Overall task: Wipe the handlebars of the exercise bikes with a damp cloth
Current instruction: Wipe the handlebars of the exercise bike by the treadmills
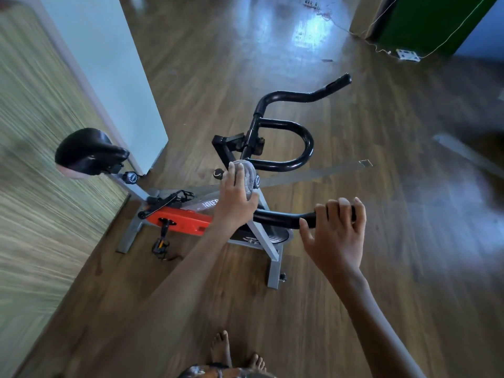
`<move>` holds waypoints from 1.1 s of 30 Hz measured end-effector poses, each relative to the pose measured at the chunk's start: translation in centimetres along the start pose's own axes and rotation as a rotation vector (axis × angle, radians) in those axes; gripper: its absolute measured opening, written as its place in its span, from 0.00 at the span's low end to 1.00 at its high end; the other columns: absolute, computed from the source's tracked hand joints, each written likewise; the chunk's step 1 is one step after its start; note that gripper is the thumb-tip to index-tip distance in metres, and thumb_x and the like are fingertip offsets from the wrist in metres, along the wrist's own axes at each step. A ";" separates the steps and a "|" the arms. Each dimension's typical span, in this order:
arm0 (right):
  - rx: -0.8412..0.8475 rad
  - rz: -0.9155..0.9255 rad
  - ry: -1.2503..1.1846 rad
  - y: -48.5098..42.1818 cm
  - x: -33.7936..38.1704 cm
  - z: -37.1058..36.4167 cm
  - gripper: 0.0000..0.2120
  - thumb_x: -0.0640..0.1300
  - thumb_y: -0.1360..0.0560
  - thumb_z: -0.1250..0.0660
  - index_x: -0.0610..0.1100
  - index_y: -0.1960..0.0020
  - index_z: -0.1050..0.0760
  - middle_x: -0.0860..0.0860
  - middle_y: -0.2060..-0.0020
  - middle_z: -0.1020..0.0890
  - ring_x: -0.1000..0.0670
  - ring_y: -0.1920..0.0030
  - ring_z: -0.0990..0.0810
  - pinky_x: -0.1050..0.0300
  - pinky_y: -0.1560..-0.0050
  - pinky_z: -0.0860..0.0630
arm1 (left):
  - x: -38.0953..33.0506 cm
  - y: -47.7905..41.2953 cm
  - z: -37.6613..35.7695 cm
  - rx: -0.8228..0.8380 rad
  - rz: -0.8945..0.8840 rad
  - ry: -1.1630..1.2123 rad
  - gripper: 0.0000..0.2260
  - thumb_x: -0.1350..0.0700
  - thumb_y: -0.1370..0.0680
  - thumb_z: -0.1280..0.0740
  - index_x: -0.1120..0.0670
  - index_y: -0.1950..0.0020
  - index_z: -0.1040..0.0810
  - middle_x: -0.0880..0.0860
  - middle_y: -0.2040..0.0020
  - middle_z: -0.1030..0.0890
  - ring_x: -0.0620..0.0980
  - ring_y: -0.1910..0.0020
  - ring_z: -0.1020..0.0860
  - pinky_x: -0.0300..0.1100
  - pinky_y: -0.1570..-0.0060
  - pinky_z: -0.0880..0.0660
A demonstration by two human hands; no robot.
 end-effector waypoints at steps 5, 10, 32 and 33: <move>0.037 0.006 -0.018 -0.1 0.1 0.2 0.17 0.56 0.26 0.35 0.41 0.54 0.24 0.46 0.56 0.23 0.43 0.45 0.28 0.46 0.27 0.48 | 0.0 -1.3 0.9 -0.043 0.045 0.166 0.27 0.60 0.18 0.40 0.57 0.21 0.48 0.58 0.21 0.44 0.56 0.24 0.38 0.46 0.27 0.39; 0.058 0.070 -0.030 -0.1 -0.8 1.2 0.19 0.57 0.26 0.37 0.43 0.49 0.21 0.47 0.53 0.20 0.44 0.44 0.25 0.45 0.30 0.42 | 0.2 -0.3 1.5 -0.246 -0.150 0.070 0.20 0.62 0.20 0.39 0.61 0.27 0.33 0.61 0.33 0.26 0.58 0.35 0.25 0.54 0.39 0.24; 0.115 -0.099 -0.964 -6.9 -29.4 -1.4 0.07 0.53 0.24 0.35 0.52 0.57 0.21 0.57 0.60 0.17 0.59 0.58 0.20 0.46 0.46 0.24 | -31.1 0.3 -10.5 -0.402 -0.499 -0.272 0.16 0.44 0.27 0.43 0.51 0.50 0.21 0.50 0.59 0.19 0.55 0.68 0.22 0.37 0.70 0.37; 0.140 -0.098 -0.948 -7.3 -30.5 -2.4 0.07 0.54 0.24 0.35 0.52 0.56 0.21 0.57 0.61 0.18 0.59 0.58 0.20 0.47 0.45 0.24 | -31.6 -0.3 -12.1 -0.391 -0.485 -0.274 0.16 0.44 0.27 0.42 0.51 0.51 0.21 0.49 0.60 0.20 0.55 0.68 0.22 0.37 0.70 0.38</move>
Point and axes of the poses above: each hand's wrist, its own y-axis away from the middle knuckle, its own z-axis out of the back of the hand, x = y × z, the point moved 3 cm from there along -y, towards the middle knuckle
